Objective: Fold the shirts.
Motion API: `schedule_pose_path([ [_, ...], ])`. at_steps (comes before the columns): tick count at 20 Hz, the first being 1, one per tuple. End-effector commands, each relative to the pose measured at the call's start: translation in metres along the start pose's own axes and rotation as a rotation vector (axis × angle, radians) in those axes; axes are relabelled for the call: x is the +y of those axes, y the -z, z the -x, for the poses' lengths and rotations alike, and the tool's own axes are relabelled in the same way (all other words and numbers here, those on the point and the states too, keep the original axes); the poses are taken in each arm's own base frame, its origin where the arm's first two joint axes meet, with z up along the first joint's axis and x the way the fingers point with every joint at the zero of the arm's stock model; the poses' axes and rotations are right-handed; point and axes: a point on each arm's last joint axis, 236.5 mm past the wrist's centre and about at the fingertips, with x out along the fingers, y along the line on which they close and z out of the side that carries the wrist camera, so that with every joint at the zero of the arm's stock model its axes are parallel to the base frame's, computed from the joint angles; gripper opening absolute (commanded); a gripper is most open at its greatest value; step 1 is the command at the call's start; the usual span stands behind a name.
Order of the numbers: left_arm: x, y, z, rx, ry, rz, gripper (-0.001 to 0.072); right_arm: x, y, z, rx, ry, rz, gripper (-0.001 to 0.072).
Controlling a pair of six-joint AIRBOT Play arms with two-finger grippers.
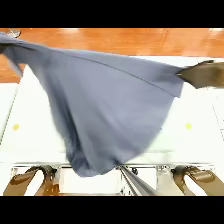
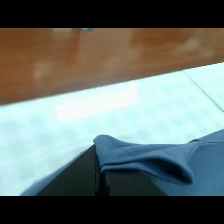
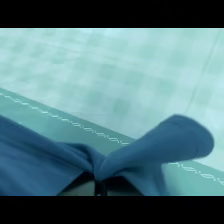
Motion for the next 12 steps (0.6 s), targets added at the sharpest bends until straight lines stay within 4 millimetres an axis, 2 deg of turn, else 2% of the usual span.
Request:
schedule_pose_path([
  [1, 0.069, 0.025, -0.073, 0.048, -0.044, 0.111, 0.0017, -0.056, -0.001, -0.103, 0.057, 0.044, -0.125, 0.0024],
  [3, 0.083, 0.051, -0.116, 0.131, -0.014, 0.162, 0.0017, -0.073, -0.013, -0.153, 0.082, 0.029, -0.183, 0.0024],
  [5, 0.088, 0.089, -0.157, 0.225, 0.016, 0.214, 0.0017, -0.087, -0.026, -0.195, 0.104, 0.014, -0.222, 0.0024],
  [6, 0.089, 0.107, -0.174, 0.27, 0.03, 0.238, 0.0017, -0.093, -0.032, -0.214, 0.114, 0.004, -0.24, 0.0024],
  [8, 0.09, 0.139, -0.199, 0.344, 0.045, 0.284, 0.004, -0.105, -0.045, -0.237, 0.111, -0.027, -0.324, 0.0026],
  [9, 0.094, 0.15, -0.206, 0.368, 0.044, 0.301, 0.0328, -0.11, -0.052, -0.239, 0.105, -0.056, -0.381, 0.0147],
  [10, 0.097, 0.159, -0.209, 0.39, 0.04, 0.336, 0.0691, -0.116, -0.058, -0.235, 0.107, -0.09, -0.425, 0.0518],
  [11, 0.102, 0.169, -0.203, 0.435, 0.035, 0.349, 0.0707, -0.124, -0.06, -0.224, 0.126, -0.106, -0.431, 0.0622],
  [12, 0.111, 0.179, -0.192, 0.494, 0.022, 0.341, 0.0706, -0.137, -0.052, -0.205, 0.172, -0.103, -0.411, 0.0622],
])
